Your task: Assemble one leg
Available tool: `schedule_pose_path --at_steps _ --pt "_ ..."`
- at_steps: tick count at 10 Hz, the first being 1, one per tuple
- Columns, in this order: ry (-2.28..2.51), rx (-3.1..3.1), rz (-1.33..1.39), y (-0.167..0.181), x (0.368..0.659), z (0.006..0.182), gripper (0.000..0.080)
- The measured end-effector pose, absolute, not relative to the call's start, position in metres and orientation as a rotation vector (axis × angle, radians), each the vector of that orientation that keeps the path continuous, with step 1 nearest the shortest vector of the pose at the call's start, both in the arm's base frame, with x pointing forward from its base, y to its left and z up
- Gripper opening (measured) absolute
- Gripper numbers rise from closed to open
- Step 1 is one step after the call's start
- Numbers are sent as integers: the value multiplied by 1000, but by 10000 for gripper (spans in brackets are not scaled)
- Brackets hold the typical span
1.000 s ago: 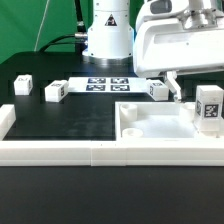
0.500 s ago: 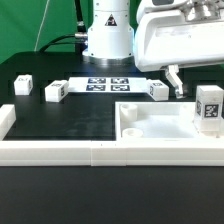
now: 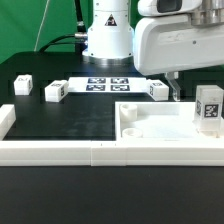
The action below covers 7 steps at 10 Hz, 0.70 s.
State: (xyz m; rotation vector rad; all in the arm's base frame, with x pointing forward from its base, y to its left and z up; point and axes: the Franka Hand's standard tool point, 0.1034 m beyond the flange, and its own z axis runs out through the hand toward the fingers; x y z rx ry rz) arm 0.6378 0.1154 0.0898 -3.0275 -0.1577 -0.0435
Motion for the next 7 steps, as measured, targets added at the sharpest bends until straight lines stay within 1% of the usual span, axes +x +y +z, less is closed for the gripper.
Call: schedule_pose_path --at_steps 1,2,3,4,5,6,7 --pt "-159 -3027 -47 116 639 88 649" --pt "-159 -3028 -62 117 639 86 601" --pt "-158 -3028 -61 116 639 86 601" --pt "-158 -3028 -61 116 639 86 425" --pt "-158 -3028 -61 116 639 86 425" --pt "-158 -3028 -61 116 639 86 290" --pt "-156 -3028 -61 116 639 86 290"
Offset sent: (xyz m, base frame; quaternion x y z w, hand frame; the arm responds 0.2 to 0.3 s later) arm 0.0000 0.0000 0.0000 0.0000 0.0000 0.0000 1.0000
